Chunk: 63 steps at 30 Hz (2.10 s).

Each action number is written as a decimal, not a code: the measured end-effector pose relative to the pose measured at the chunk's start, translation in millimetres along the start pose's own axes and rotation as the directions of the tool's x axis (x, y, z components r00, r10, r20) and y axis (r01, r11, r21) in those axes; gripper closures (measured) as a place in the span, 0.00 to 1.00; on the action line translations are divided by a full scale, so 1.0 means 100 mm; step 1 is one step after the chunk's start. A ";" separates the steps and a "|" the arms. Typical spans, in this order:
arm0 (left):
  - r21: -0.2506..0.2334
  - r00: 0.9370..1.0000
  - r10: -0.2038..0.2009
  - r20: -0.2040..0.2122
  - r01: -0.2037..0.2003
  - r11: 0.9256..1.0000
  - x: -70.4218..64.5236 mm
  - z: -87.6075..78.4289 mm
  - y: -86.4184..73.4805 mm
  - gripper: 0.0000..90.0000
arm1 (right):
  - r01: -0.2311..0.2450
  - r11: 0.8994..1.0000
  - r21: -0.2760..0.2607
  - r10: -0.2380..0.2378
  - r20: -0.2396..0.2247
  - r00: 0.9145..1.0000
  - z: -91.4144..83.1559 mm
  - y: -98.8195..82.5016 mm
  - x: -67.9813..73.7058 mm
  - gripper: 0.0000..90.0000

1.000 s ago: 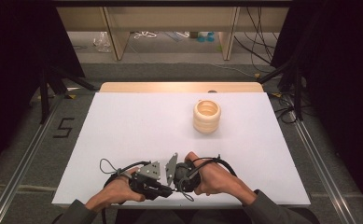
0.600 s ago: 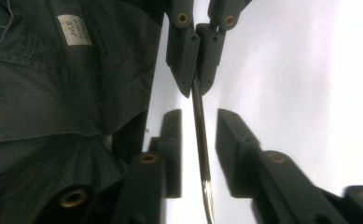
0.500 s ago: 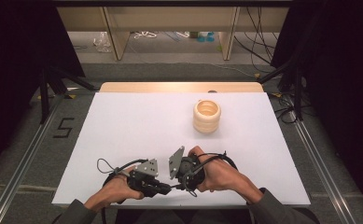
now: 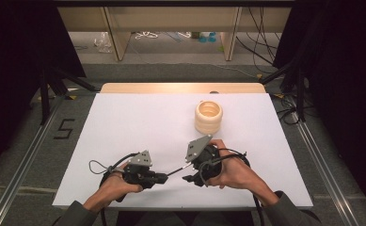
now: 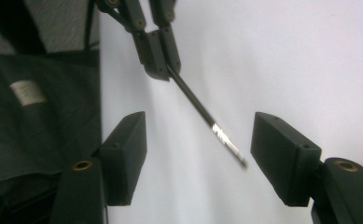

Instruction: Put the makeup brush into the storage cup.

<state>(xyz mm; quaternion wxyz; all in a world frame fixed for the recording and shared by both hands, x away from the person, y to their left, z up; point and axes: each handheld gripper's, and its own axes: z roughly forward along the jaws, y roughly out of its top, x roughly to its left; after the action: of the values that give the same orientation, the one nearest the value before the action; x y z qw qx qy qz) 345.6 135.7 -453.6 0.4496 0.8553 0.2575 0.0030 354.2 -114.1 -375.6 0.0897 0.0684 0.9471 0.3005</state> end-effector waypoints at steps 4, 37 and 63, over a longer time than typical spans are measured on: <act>-0.030 0.999 -0.019 -0.045 0.018 0.999 0.04 -0.05 0.01 0.94 | -0.075 0.994 -0.078 0.078 0.037 0.996 -0.07 -0.07 -0.07 0.40; -0.378 0.979 -0.119 -0.167 0.048 0.925 0.01 -0.24 0.07 0.94 | -0.433 0.791 -0.433 0.460 -0.046 0.887 0.08 -0.38 -0.28 0.27; -0.452 0.980 -0.116 -0.159 0.032 0.891 -0.09 -0.24 0.10 0.94 | -0.490 0.663 -0.566 0.482 -0.178 0.858 0.22 -0.21 -0.25 0.29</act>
<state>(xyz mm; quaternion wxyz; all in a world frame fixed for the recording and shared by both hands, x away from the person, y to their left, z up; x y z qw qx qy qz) 336.1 145.7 -429.3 0.6086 0.7145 0.3222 0.1232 381.3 -123.6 -402.4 0.0169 0.2846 0.7522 0.5940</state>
